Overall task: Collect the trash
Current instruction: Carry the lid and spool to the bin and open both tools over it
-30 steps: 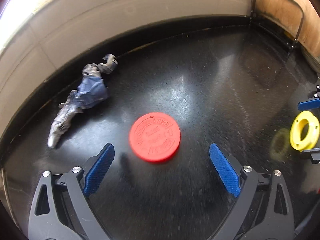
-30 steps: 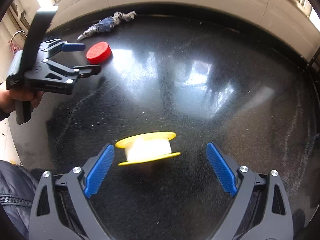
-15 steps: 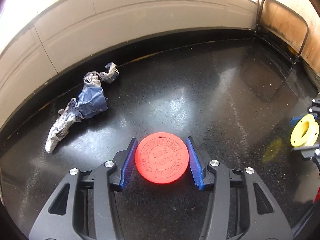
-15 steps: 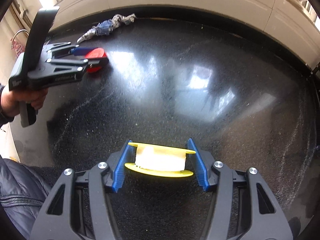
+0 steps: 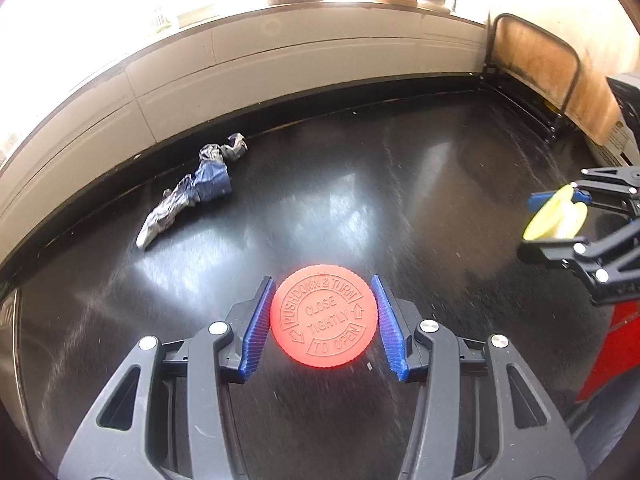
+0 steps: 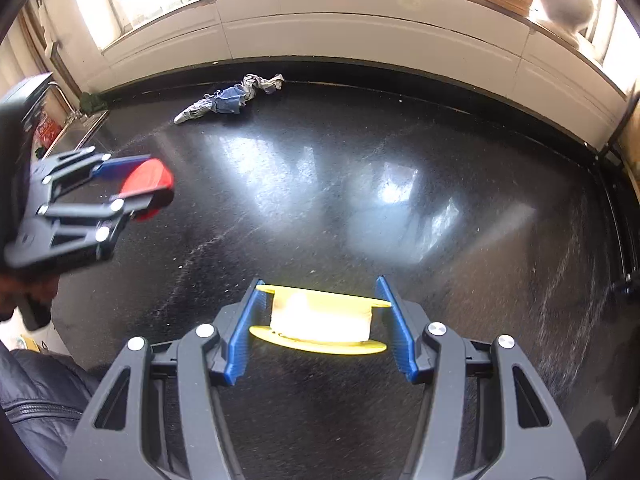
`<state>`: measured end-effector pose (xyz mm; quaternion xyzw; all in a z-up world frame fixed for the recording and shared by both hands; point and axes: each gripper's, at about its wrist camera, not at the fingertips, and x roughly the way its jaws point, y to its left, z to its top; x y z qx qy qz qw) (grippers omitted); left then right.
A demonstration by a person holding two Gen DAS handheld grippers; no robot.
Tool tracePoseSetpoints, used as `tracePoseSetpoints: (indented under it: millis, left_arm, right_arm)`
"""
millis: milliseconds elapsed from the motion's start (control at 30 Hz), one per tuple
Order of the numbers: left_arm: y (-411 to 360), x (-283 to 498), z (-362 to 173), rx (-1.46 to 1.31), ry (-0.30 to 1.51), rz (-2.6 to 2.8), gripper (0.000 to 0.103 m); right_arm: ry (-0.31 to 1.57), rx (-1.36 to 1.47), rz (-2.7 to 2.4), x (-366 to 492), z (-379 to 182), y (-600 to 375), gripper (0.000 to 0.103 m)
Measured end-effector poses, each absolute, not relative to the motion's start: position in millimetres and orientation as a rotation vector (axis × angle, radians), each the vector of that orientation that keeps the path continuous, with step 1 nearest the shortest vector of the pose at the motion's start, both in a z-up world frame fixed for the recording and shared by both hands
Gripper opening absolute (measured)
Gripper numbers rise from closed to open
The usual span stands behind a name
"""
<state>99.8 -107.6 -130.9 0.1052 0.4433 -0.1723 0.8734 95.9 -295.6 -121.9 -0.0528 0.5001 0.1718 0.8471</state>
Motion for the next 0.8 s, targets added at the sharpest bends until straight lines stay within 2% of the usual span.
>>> tracePoseSetpoints:
  millis: [400, 600, 800]
  left_arm:
    - [-60.9, 60.1, -97.5, 0.168, 0.872, -0.226, 0.048]
    - [9.8, 9.8, -68.7, 0.084, 0.843, -0.011, 0.048]
    - [100.9, -80.8, -55.9, -0.054, 0.838, 0.312, 0.048]
  right_arm:
    - [0.972, -0.184, 0.446, 89.2, -88.5, -251.6, 0.057]
    - [0.913, -0.237, 0.638, 83.8, -63.4, -170.6, 0.057]
    - [0.899, -0.371, 0.962, 33.8, -56.1, -35.8, 0.057]
